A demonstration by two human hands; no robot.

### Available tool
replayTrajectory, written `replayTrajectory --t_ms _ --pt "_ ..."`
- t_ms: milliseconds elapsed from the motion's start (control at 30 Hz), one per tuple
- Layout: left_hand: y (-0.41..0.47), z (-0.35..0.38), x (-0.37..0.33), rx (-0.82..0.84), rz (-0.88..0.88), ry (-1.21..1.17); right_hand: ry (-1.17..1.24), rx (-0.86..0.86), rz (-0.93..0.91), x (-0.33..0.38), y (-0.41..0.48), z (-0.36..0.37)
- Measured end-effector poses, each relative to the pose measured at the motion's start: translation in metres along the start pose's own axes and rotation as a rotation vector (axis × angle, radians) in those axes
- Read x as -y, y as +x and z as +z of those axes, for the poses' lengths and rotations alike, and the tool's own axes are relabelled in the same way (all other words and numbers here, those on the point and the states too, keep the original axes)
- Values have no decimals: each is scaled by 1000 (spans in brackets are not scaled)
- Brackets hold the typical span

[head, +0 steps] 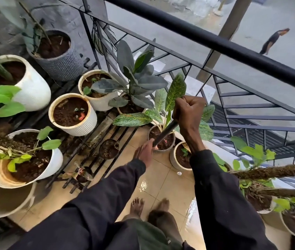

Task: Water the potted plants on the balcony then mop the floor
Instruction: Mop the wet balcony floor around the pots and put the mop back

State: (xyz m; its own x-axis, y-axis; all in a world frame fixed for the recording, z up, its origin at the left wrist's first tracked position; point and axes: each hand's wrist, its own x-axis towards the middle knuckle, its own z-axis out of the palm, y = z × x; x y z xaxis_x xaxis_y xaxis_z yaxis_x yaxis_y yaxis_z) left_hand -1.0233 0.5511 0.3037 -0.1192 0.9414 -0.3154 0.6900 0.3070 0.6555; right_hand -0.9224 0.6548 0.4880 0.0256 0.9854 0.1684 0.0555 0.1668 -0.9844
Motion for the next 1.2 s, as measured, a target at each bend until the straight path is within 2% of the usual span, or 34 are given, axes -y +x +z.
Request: replayTrajectory --t_ms 267,433,533,633,733,833,1033,1200 --pt "30 -2 -37 -237 18 -57 78 32 -149 34 31 -1" --pt "85 -18 -79 -295 34 -206 44 0 -311 41 63 2" --pt "125 -11 -86 -288 3 -295 -56 1 -333 27 72 5" --pt "155 4 -75 -218 -29 -323 -138 17 -288 6 75 8" --pt "180 30 -50 -176 -36 -316 -104 18 -187 -6 84 5" --pt "155 6 -80 -176 -58 -288 -83 17 -152 -2 93 1" --pt "125 7 -72 -250 -141 -214 46 127 -49 8 104 2" --pt "90 13 -44 -315 -219 -14 171 260 65 7 90 18"
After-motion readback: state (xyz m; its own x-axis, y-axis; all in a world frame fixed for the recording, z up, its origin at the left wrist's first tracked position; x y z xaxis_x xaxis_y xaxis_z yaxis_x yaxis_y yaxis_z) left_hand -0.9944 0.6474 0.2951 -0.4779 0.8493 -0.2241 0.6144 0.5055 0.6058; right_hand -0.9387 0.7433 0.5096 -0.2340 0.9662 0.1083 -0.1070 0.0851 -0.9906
